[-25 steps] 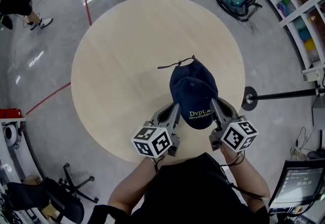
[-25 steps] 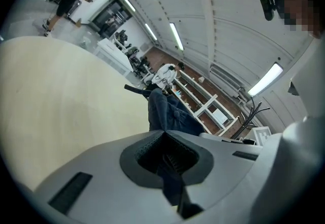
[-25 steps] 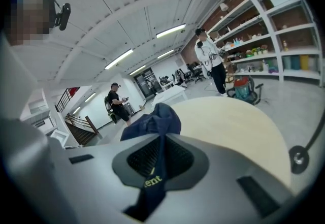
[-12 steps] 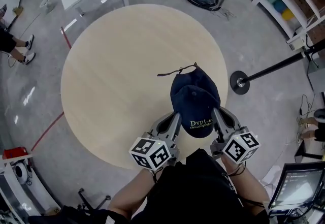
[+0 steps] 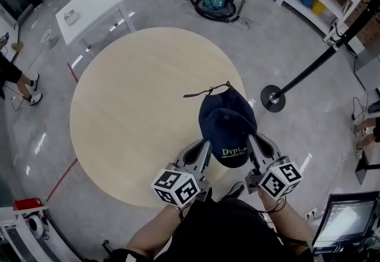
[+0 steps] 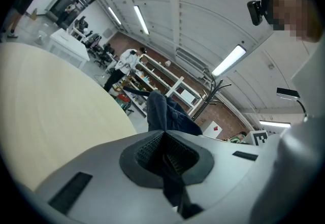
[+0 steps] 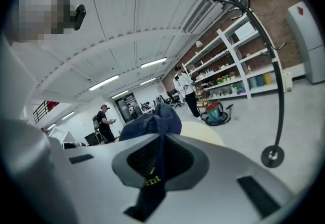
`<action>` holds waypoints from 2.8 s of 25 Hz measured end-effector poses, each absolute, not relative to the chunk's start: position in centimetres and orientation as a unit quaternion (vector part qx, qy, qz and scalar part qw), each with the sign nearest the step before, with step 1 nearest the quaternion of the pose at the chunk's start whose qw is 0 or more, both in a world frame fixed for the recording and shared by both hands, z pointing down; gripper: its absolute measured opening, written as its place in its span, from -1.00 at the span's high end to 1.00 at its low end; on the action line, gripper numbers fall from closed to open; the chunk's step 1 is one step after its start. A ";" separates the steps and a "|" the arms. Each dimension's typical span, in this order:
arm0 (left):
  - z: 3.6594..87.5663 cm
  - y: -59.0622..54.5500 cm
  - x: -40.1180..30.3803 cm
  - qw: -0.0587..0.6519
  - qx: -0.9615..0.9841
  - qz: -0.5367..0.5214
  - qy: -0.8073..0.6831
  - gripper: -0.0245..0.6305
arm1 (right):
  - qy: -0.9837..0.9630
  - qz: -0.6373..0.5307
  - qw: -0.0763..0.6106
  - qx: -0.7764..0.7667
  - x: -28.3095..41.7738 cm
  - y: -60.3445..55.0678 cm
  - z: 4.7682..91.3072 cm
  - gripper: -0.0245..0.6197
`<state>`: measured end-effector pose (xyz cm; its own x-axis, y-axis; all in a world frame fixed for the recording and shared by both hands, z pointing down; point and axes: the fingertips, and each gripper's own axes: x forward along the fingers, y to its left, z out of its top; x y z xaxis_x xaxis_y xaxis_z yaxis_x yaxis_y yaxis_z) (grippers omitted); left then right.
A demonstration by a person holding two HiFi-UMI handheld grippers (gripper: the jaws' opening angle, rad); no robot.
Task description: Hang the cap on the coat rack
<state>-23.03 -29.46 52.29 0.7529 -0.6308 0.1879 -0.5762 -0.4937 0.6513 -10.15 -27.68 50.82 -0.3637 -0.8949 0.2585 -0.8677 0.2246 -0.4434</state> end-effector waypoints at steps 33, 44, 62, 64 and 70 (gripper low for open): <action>45.6 -9.8 10.7 0.219 0.952 0.009 -0.212 0.88 | 0.736 -0.144 0.121 -0.650 21.7 -4.7 46.2 0.83; 43.1 -8.1 18.3 0.170 0.976 0.008 -0.139 0.88 | 0.692 -0.095 0.129 -0.704 27.6 -0.7 44.2 0.83; 39.9 -15.1 27.4 0.149 0.986 -0.021 -0.073 0.88 | 0.652 -0.052 0.099 -0.750 36.2 -7.4 41.4 0.83; 39.1 -16.6 27.8 0.148 0.986 -0.031 -0.070 0.88 | 0.653 -0.044 0.093 -0.751 36.7 -9.0 40.6 0.83; 37.6 -20.1 28.8 0.140 0.986 -0.063 -0.062 0.88 | 0.653 -0.013 0.082 -0.752 37.5 -12.2 38.7 0.83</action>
<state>28.78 -20.13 37.60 0.9845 -0.1393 -0.1062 -0.1041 -0.9529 0.2848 37.47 -12.18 38.73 0.1459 -0.9854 -0.0872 -0.9811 -0.1327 -0.1411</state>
